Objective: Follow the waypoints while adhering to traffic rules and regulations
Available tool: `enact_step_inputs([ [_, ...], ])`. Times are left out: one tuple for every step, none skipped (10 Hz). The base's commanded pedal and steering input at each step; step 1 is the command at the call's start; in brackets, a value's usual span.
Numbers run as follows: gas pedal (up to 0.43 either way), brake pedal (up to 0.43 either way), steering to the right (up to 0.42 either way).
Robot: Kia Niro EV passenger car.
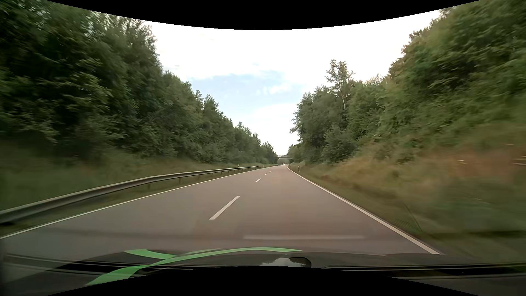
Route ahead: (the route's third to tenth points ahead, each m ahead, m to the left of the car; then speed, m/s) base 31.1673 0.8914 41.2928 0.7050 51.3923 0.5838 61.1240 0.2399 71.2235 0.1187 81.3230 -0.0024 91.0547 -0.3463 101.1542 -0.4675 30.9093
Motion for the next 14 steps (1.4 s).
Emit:
enact_step_inputs([
  [0.157,0.000,0.002],
  [0.150,0.000,0.002],
  [0.150,0.000,0.002],
  [0.138,0.000,0.002],
  [0.138,0.000,0.002],
  [0.138,0.000,0.002],
  [0.138,0.000,0.003],
  [0.138,0.000,0.003],
  [0.138,0.000,0.002],
  [0.138,0.000,0.002],
  [0.138,0.000,0.002],
  [0.138,0.000,0.002],
  [0.138,0.000,0.002],
  [0.138,0.000,0.001],
])
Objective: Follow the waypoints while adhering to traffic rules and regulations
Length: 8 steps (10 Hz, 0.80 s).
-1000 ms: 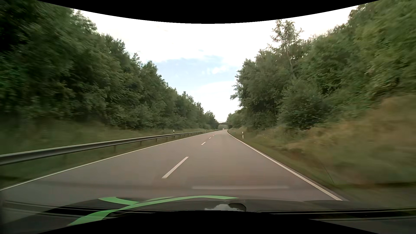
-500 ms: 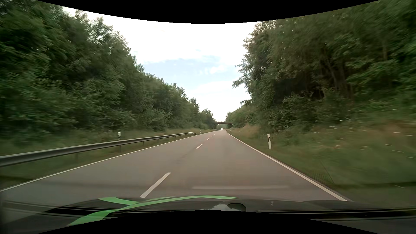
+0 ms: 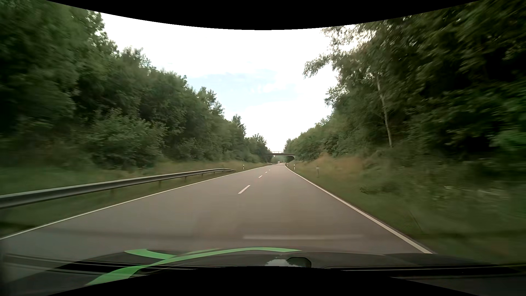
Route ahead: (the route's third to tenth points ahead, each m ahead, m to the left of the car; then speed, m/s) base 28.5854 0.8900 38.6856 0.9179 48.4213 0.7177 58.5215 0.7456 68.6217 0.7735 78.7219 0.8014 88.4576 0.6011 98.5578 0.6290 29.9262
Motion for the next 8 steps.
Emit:
enact_step_inputs([
  [0.150,0.000,0.001],
  [0.150,0.000,0.001],
  [0.150,0.000,0.001],
  [0.157,0.000,0.001],
  [0.177,0.000,0.000],
  [0.189,0.000,0.000],
  [0.209,0.000,0.000],
  [0.220,0.000,0.000],
])
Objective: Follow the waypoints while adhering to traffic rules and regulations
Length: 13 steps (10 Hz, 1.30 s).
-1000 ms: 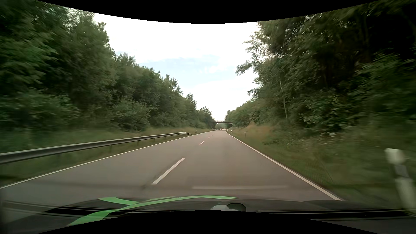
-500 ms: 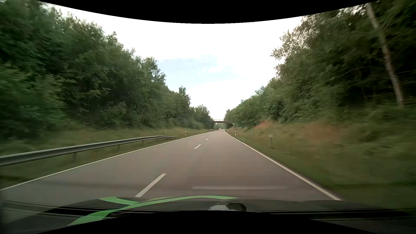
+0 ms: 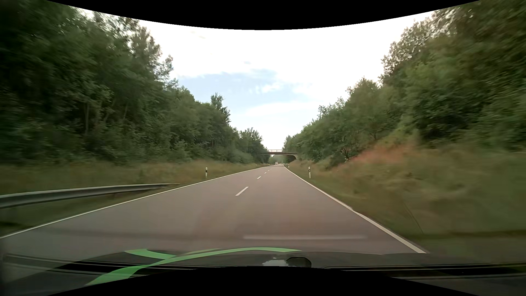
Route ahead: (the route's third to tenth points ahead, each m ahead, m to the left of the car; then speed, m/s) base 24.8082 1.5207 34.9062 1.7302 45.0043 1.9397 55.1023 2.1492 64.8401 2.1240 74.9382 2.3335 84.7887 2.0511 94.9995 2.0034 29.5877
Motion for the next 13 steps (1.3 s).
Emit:
enact_step_inputs([
  [0.240,0.000,0.000],
  [0.240,0.000,0.000],
  [0.240,0.000,0.000],
  [0.248,0.000,0.000],
  [0.248,0.000,0.000],
  [0.248,0.000,0.000],
  [0.248,0.000,0.000],
  [0.248,0.000,0.000],
  [0.248,0.000,0.000],
  [0.248,0.000,0.000],
  [0.248,0.000,0.000],
  [0.248,0.000,0.000],
  [0.248,0.000,0.000],
])
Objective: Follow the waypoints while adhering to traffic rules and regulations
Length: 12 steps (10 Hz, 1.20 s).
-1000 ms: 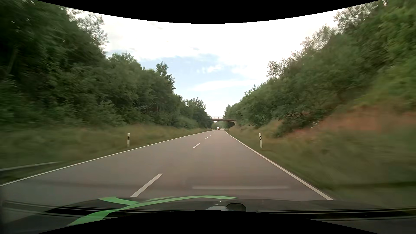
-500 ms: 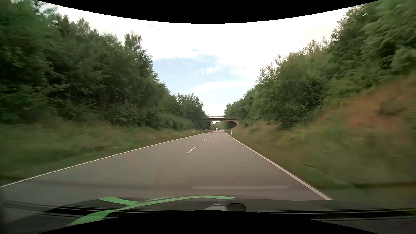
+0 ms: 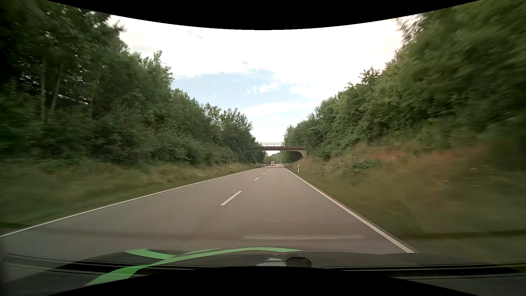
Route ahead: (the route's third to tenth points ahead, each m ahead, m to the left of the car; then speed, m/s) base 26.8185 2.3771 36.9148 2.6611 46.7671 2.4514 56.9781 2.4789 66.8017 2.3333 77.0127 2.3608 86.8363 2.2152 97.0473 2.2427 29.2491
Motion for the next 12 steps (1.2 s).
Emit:
enact_step_inputs([
  [0.260,0.000,0.000],
  [0.260,0.000,0.000],
  [0.260,0.000,0.000],
  [0.260,0.000,0.000],
  [0.260,0.000,0.000],
  [0.268,0.000,0.000],
  [0.280,0.000,0.000],
  [0.287,0.000,0.000],
  [0.299,0.000,0.000],
  [0.311,0.000,0.000],
  [0.311,0.000,0.000],
  [0.311,0.000,0.000],
])
